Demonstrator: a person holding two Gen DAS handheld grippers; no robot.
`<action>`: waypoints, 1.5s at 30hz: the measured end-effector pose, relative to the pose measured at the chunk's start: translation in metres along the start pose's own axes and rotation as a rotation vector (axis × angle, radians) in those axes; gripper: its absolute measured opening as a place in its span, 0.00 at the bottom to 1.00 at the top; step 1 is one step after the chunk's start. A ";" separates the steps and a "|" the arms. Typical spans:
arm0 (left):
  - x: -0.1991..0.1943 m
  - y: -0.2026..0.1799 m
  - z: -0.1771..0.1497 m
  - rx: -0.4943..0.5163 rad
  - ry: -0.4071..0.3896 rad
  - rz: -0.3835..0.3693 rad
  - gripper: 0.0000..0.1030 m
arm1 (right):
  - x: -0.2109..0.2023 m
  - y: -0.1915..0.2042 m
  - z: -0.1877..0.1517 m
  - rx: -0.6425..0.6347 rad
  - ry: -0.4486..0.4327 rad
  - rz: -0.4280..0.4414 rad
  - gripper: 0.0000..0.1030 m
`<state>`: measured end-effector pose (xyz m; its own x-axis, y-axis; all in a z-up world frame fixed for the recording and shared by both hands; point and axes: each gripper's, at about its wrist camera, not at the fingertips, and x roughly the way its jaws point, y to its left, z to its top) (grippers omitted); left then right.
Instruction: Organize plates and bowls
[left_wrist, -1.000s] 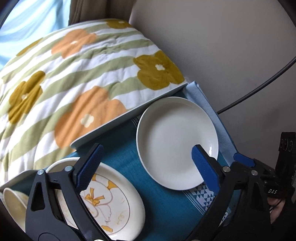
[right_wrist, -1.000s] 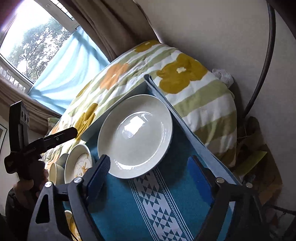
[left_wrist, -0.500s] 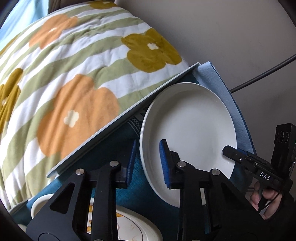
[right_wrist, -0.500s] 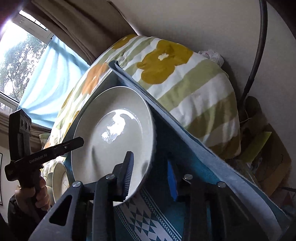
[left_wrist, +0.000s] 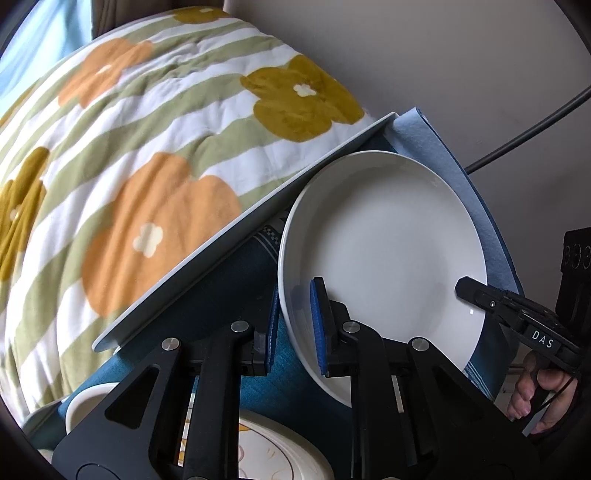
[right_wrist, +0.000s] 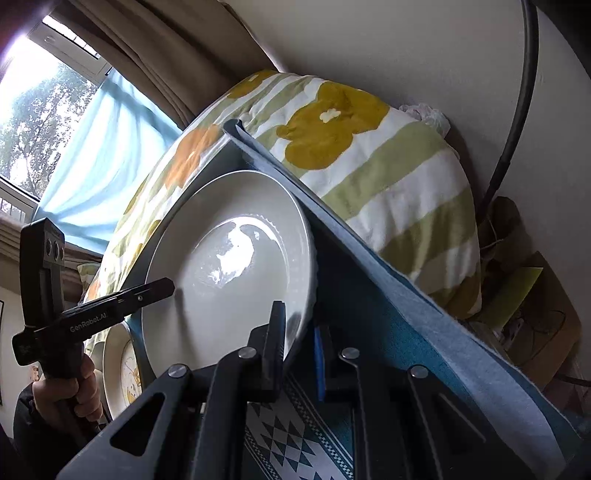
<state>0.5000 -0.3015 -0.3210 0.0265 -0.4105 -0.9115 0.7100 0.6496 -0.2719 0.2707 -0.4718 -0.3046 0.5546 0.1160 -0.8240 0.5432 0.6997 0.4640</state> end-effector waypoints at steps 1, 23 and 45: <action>-0.002 -0.001 -0.001 -0.002 -0.007 0.000 0.14 | -0.002 0.001 0.000 -0.010 -0.005 -0.001 0.12; -0.180 -0.073 -0.118 -0.260 -0.291 0.150 0.14 | -0.121 0.057 -0.009 -0.381 0.020 0.183 0.12; -0.214 -0.048 -0.390 -0.758 -0.317 0.334 0.14 | -0.083 0.130 -0.176 -0.757 0.333 0.350 0.12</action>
<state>0.1852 0.0046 -0.2337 0.4225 -0.2081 -0.8821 -0.0244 0.9703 -0.2405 0.1838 -0.2664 -0.2329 0.3353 0.5259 -0.7816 -0.2489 0.8496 0.4649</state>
